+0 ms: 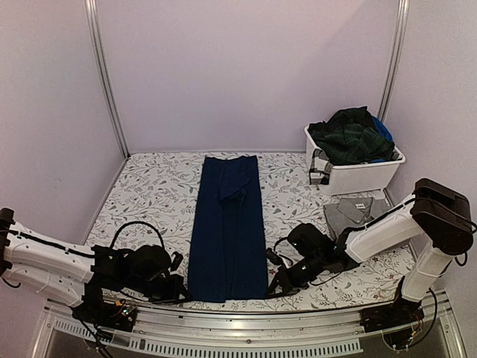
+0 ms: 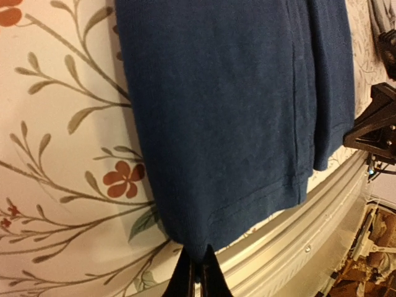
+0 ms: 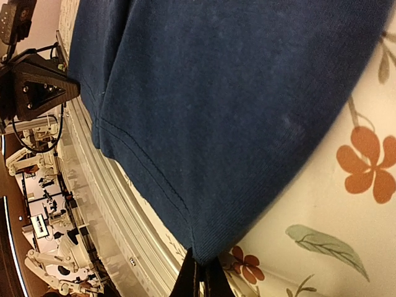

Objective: Fold and stack the mixed laundry pile
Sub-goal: Pick up the rectangle-folded T-shirt from the center of the board, then fold the rectangle-folded T-shirt at the center of the board, then smooth out the 2/3-rectangle-folded T-shirt at the center of the board, then move the 2/3-rectangle-folded T-shirt to the center of the board.

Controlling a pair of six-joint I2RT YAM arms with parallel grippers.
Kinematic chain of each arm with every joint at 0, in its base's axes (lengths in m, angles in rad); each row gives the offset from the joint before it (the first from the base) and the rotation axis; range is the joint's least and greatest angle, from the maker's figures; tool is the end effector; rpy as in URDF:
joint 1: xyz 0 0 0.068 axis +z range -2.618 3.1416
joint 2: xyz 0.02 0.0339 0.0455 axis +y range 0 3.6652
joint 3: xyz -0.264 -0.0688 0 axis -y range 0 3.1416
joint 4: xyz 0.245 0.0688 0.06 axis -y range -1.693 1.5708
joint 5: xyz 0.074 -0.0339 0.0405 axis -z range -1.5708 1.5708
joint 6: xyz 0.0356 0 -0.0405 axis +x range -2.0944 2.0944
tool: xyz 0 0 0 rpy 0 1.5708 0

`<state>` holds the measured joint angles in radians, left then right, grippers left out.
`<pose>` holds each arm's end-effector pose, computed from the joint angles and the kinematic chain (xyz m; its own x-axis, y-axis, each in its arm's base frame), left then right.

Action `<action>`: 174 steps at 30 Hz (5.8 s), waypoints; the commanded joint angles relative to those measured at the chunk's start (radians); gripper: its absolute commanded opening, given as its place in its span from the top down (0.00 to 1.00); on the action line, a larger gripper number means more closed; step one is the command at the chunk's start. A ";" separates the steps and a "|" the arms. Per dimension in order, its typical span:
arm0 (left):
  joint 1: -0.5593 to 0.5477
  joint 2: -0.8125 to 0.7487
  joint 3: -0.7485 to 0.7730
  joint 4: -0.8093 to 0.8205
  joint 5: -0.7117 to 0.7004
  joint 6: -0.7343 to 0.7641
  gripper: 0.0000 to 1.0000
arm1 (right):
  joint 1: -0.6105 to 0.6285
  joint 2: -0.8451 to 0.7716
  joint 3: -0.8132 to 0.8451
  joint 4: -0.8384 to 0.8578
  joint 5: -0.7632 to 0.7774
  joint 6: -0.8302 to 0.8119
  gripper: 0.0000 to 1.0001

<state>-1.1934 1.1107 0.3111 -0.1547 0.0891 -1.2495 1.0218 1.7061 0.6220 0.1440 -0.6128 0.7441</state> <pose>0.0633 -0.1684 0.1269 -0.9915 -0.0633 -0.1137 0.0131 0.8205 -0.5715 0.1308 0.2530 0.1033 -0.9026 -0.4137 -0.1192 -0.3582 0.5678 0.7412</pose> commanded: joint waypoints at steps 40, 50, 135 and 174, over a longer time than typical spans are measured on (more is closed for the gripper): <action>0.690 0.534 0.650 0.207 0.115 0.702 1.00 | -0.438 0.293 0.680 -0.193 0.172 -0.463 1.00; 0.759 0.688 0.702 0.301 0.168 0.699 1.00 | -0.474 0.457 0.831 -0.182 0.121 -0.480 1.00; 0.631 0.760 0.358 0.762 0.559 0.478 0.31 | -0.364 0.501 0.501 0.115 -0.282 -0.186 0.48; 0.690 0.587 0.153 0.567 0.340 0.530 0.79 | -0.405 0.351 0.419 -0.135 -0.010 -0.384 0.77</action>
<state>-0.4908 1.6699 0.4816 0.4381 0.4358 -0.7258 0.6090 2.0232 1.0664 0.0605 -0.6434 0.3714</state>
